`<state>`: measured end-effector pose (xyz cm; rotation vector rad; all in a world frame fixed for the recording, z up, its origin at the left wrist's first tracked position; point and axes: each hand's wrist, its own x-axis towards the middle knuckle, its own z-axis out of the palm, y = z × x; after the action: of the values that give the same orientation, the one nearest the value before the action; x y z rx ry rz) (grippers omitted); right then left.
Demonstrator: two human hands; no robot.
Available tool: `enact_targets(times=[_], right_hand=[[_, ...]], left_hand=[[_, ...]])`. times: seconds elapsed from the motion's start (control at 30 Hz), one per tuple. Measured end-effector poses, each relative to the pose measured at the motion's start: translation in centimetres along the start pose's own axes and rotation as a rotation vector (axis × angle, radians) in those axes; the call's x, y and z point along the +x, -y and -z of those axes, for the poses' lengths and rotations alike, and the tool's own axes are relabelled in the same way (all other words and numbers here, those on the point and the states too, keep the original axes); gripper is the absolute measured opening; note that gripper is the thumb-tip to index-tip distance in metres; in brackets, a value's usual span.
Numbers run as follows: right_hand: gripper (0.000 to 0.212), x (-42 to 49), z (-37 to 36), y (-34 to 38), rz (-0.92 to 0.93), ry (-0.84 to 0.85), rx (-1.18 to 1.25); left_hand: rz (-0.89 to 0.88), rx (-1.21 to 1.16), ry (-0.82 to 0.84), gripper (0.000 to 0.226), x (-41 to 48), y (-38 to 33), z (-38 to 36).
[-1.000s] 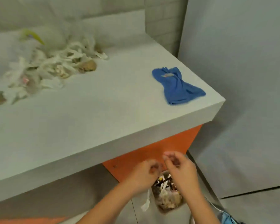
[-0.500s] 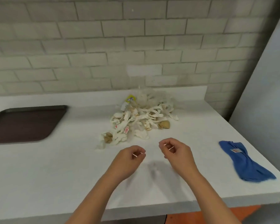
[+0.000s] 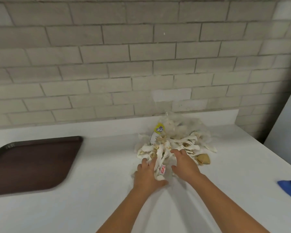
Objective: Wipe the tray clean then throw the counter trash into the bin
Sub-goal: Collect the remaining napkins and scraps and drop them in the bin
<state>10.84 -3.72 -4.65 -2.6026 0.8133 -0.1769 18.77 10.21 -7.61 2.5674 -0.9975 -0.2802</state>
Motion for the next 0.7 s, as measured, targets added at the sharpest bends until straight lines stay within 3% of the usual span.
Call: enact_targets(times=[0.1,0.17,0.27,0.47,0.7], right_hand=[[0.07,0.6,-0.5,-0.3,-0.052,0.067,0.009],[0.073,0.5,-1.0,-0.6,-0.069,0.08,0.033],[0.067,0.2,-1.6,-0.6,-0.086,0.015,0.108],[0.043,-0.6,-3.1,0.2,-0.04,-0.325,0.302],[0.059,-0.8,-5.7,2.2,0.119,-0.401,0.211]], left_hand=[[-0.042,0.183,0.057,0.073,1.6,1.1,-1.0],[-0.08,0.164,0.014,0.053,2.2,1.9,-1.2],[-0.107,-0.045,-0.08,0.045,2.7,2.6,-0.5],[-0.013,-0.534,-0.307,0.031,3.2,1.7,3.9],[0.012,-0.688,-0.327,0.02,2.5,1.5,9.7]])
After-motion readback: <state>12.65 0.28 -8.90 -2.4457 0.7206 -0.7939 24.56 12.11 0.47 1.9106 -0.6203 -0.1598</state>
